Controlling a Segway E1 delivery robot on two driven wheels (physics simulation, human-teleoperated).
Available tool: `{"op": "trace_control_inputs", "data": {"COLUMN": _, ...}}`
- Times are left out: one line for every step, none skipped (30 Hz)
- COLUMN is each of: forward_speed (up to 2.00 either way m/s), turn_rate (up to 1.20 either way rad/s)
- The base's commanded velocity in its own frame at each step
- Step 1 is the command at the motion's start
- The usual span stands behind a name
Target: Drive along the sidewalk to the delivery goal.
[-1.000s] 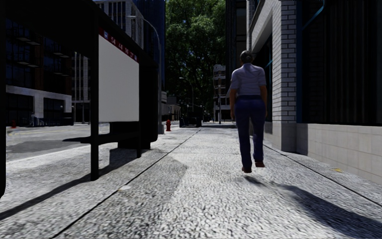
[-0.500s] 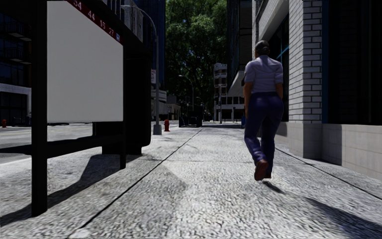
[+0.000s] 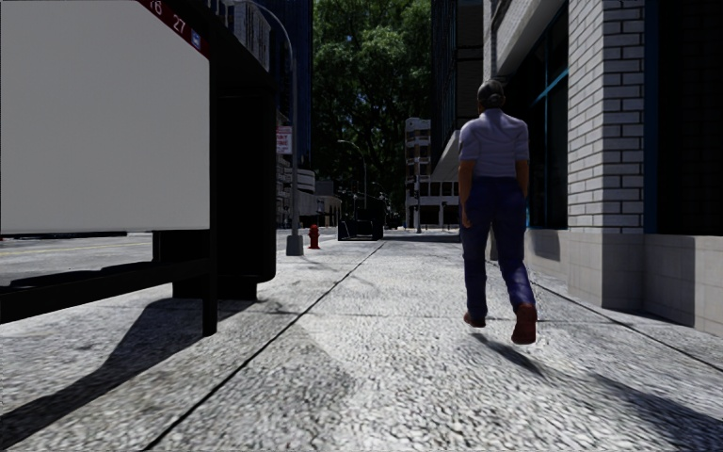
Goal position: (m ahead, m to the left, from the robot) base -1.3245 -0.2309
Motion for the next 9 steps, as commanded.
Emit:
{"op": "trace_control_inputs", "data": {"forward_speed": 0.0, "turn_rate": 0.0}}
{"op": "trace_control_inputs", "data": {"forward_speed": 0.0, "turn_rate": 0.0}}
{"op": "trace_control_inputs", "data": {"forward_speed": 0.0, "turn_rate": 0.0}}
{"op": "trace_control_inputs", "data": {"forward_speed": 0.0, "turn_rate": 0.0}}
{"op": "trace_control_inputs", "data": {"forward_speed": 0.0, "turn_rate": 0.0}}
{"op": "trace_control_inputs", "data": {"forward_speed": 0.0, "turn_rate": 0.0}}
{"op": "trace_control_inputs", "data": {"forward_speed": 0.0, "turn_rate": 0.0}}
{"op": "trace_control_inputs", "data": {"forward_speed": 0.0, "turn_rate": 0.0}}
{"op": "trace_control_inputs", "data": {"forward_speed": 0.0, "turn_rate": 0.0}}
